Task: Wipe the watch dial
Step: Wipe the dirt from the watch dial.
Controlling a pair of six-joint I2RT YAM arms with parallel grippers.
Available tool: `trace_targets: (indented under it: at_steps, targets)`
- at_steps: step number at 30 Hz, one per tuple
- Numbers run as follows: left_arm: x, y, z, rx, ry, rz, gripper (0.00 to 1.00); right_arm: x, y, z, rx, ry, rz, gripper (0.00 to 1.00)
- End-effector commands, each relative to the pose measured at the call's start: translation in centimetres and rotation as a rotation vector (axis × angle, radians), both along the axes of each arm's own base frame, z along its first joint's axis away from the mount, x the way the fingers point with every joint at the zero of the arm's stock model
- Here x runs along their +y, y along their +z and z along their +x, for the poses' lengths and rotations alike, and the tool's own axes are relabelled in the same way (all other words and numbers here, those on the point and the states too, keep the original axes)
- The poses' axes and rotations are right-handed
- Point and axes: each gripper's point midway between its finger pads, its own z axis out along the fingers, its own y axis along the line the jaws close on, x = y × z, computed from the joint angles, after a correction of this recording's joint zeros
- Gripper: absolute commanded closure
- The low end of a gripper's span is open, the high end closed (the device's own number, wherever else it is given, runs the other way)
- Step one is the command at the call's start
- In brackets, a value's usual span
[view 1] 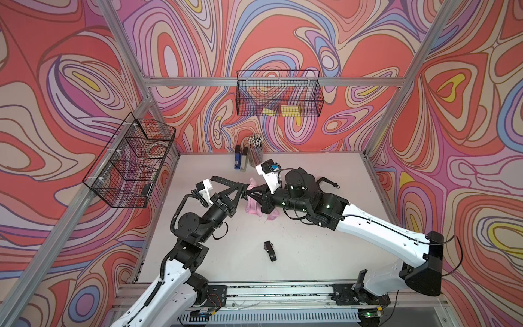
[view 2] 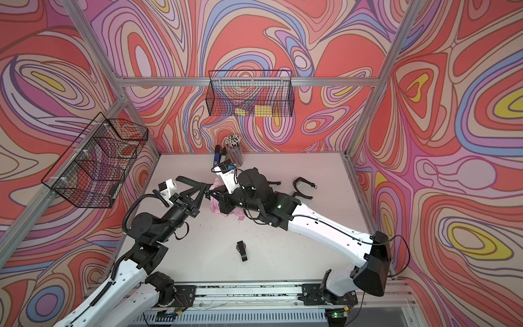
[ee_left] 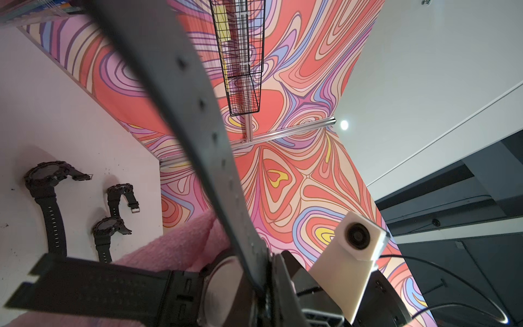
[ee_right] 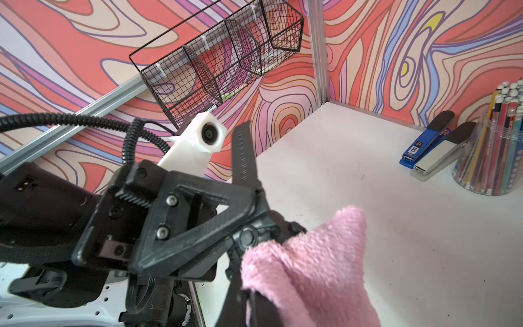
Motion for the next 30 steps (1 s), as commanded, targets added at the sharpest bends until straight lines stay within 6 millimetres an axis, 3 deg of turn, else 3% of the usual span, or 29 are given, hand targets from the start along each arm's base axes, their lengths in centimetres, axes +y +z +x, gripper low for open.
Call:
trace_targets:
  at_steps: [1, 6, 10, 14, 19, 26, 30]
  targets:
    - [-1.4, 4.0, -2.8, -0.141, -0.135, -0.044, 1.0, 2.5, -0.7, -1.8, 0.021, 0.084, 0.008, 1.0]
    - [-1.5, 4.1, -2.8, -0.144, -0.138, -0.045, 1.0, 1.9, -1.8, -0.4, 0.003, 0.033, -0.033, 1.0]
    - [-1.4, 3.9, -2.8, -0.136, -0.134, -0.04, 1.0, -0.1, -1.1, 2.9, 0.031, -0.018, 0.001, 1.0]
    - [-1.5, 4.1, -2.7, -0.142, -0.137, -0.041, 1.0, -0.8, -0.3, 4.0, 0.018, -0.031, 0.005, 1.0]
    - [-1.7, 4.5, -2.6, -0.15, -0.14, -0.044, 1.0, -0.4, -0.6, 3.3, 0.049, 0.012, 0.021, 1.0]
    - [-1.5, 4.8, -2.5, -0.157, -0.127, -0.048, 1.0, 1.0, -3.4, -1.6, 0.099, 0.068, 0.002, 1.0]
    - [-1.6, 4.5, -2.2, -0.151, -0.126, -0.051, 1.0, 1.4, -5.2, -2.6, 0.134, 0.073, -0.021, 1.0]
